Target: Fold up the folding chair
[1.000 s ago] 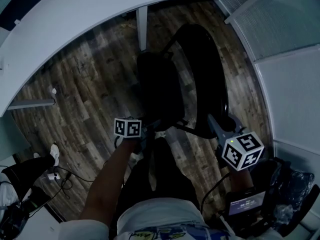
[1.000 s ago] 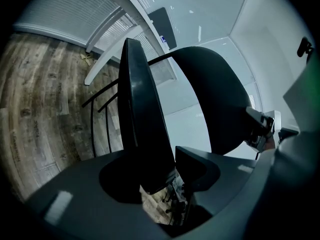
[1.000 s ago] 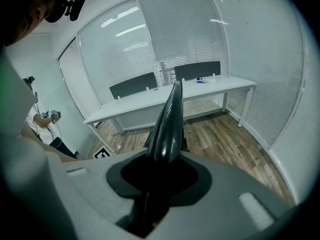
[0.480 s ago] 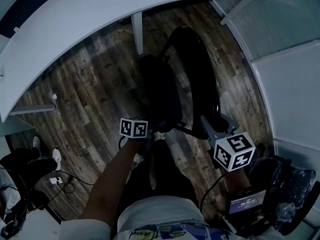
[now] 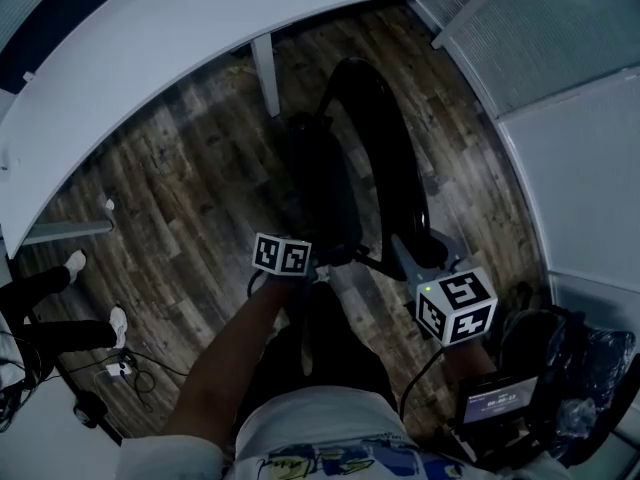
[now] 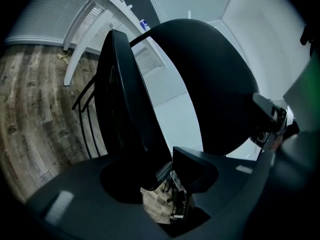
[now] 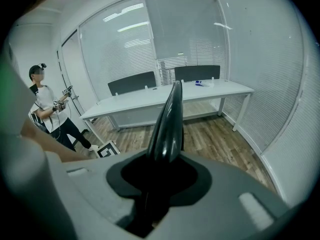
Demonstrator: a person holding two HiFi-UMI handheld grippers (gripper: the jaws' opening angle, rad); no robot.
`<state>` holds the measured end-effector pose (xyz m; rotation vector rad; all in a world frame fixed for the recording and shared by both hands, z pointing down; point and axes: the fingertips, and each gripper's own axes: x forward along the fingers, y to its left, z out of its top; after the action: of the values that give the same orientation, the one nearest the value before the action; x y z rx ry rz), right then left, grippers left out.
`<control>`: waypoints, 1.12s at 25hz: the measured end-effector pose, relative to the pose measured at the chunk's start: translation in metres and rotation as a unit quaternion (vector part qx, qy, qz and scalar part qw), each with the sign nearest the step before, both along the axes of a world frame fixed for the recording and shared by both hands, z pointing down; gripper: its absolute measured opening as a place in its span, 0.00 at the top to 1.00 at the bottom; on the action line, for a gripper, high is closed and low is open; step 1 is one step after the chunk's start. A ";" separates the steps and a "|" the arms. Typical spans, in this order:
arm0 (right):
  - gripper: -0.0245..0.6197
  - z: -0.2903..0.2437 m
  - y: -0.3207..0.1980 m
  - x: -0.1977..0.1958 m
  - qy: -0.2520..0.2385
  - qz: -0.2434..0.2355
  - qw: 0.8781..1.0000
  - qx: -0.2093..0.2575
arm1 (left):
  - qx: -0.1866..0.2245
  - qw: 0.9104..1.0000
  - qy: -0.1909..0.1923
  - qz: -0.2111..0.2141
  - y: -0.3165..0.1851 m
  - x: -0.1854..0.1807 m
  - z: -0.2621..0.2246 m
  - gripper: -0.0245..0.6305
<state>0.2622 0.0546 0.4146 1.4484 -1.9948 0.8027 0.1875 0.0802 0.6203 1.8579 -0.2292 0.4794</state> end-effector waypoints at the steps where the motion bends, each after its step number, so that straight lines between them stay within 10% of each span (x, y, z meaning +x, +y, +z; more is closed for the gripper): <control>1: 0.82 -0.001 0.000 0.001 0.001 0.000 1.000 0.000 | 0.001 1.000 0.000 0.005 0.000 0.005 -0.002 0.71; 28: 0.82 -0.006 0.002 0.017 0.009 0.002 1.000 0.003 | 0.029 0.989 -0.026 0.143 0.008 0.091 -0.014 0.71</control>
<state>0.2795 0.0564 0.4084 1.4573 -1.9840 0.7835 0.2786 0.0881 0.6059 1.9473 -0.0092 0.7254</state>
